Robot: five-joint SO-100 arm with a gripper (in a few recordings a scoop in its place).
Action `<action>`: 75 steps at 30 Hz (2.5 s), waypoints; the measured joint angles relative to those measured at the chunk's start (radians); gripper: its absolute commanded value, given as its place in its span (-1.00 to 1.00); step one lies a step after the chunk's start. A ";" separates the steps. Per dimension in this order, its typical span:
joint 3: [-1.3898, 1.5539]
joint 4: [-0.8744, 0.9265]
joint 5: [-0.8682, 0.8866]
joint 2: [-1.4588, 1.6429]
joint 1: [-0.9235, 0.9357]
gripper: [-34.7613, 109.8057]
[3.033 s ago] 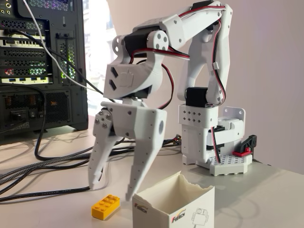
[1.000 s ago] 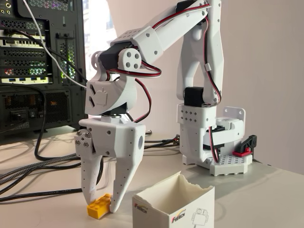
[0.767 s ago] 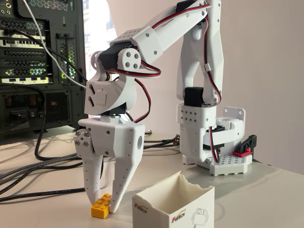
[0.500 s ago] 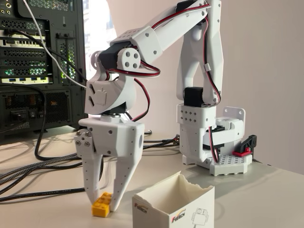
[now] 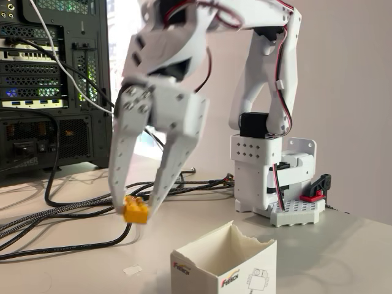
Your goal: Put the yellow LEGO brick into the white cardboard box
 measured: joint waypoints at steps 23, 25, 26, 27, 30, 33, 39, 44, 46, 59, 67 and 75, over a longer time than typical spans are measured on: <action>-0.017 -0.041 0.060 0.066 -0.298 -0.48; -0.003 -0.041 0.064 0.083 -0.298 -0.40; 0.000 -0.041 0.069 0.086 -0.298 -0.37; 0.000 -0.041 0.072 0.089 -0.298 -0.36; 0.002 -0.041 0.074 0.091 -0.298 -0.31; 0.002 -0.041 0.066 0.091 -0.298 -0.31; 0.002 -0.031 0.058 0.092 -0.298 -0.57; 0.032 -0.060 0.006 0.133 -0.284 -0.65; 0.055 -0.075 -0.034 0.158 -0.267 -0.65; 0.290 -0.083 -0.337 0.391 -0.031 -0.65; 0.546 -0.118 -0.443 0.696 0.114 -0.65; 0.762 -0.120 -0.456 0.992 0.144 -0.65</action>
